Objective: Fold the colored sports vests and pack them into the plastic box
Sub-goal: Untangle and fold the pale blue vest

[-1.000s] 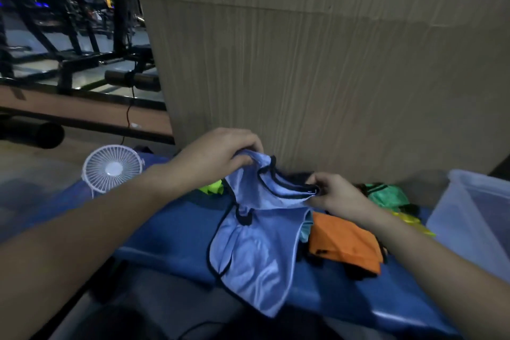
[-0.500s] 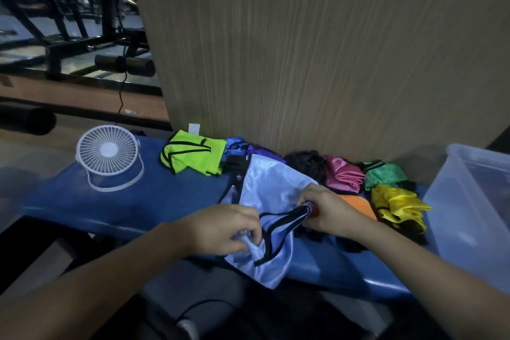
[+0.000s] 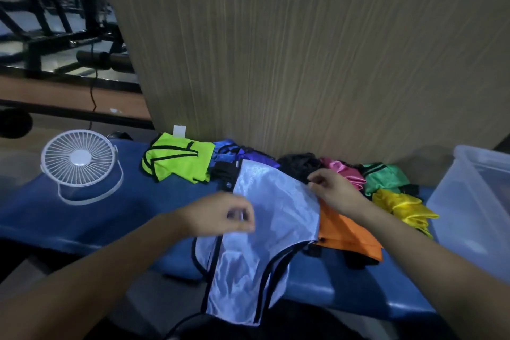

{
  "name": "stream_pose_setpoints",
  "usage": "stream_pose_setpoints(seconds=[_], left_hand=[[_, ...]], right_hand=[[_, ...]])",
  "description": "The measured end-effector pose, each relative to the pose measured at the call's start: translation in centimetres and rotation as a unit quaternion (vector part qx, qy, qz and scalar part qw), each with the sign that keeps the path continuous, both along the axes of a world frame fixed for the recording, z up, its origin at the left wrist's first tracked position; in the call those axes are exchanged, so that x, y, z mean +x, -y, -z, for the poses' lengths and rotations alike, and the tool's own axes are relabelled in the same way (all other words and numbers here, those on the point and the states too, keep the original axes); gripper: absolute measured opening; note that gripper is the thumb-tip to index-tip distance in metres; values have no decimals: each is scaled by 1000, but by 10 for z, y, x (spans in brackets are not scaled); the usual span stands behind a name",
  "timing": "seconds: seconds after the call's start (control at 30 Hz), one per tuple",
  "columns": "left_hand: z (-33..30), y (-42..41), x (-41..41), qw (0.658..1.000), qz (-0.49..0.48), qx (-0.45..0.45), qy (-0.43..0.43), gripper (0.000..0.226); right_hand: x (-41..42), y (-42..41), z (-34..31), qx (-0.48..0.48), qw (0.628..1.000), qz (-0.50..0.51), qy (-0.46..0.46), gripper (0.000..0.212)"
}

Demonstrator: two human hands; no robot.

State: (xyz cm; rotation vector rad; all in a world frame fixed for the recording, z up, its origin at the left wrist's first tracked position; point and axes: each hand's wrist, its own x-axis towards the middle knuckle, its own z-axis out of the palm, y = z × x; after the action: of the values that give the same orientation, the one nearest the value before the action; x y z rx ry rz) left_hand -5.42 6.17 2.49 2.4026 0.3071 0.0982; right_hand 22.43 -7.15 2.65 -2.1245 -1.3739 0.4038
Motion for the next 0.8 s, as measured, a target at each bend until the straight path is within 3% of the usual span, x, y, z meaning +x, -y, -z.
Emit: stream_pose_setpoints(seconds=[0.07,0.13,0.23,0.3,0.37,0.5,0.6,0.7,0.8], left_hand=[[2,-27,27,985,-98,85,113,11],[1,-50,54,959,-169,172,147,32],[0,-72,84,964,-185,188,35,56],[4,-80,96,962,-167,210,-54,61],[7,-84,101,953,-155,246,-87,55],[5,-88,96,949,-150,274,-49,34],[3,-90,82,964,-152,216,-8,18],[-12,-86,64,974,-168,149,32,16],[-36,-73,44,973,-174,138,59,12]], right_hand=[[8,-10,4,-27,1000,7,-5,29],[10,-18,8,-49,998,-6,-32,35],[11,-27,13,-70,996,-22,-51,34],[12,-29,14,-70,994,-34,-72,26],[13,-30,13,-76,993,-48,-76,20],[12,-32,5,-56,996,-52,-49,19],[6,-32,-6,-19,997,-53,-48,19],[-4,-28,-21,0,997,-55,-52,20],[-14,-22,-41,34,997,-60,-46,23]])
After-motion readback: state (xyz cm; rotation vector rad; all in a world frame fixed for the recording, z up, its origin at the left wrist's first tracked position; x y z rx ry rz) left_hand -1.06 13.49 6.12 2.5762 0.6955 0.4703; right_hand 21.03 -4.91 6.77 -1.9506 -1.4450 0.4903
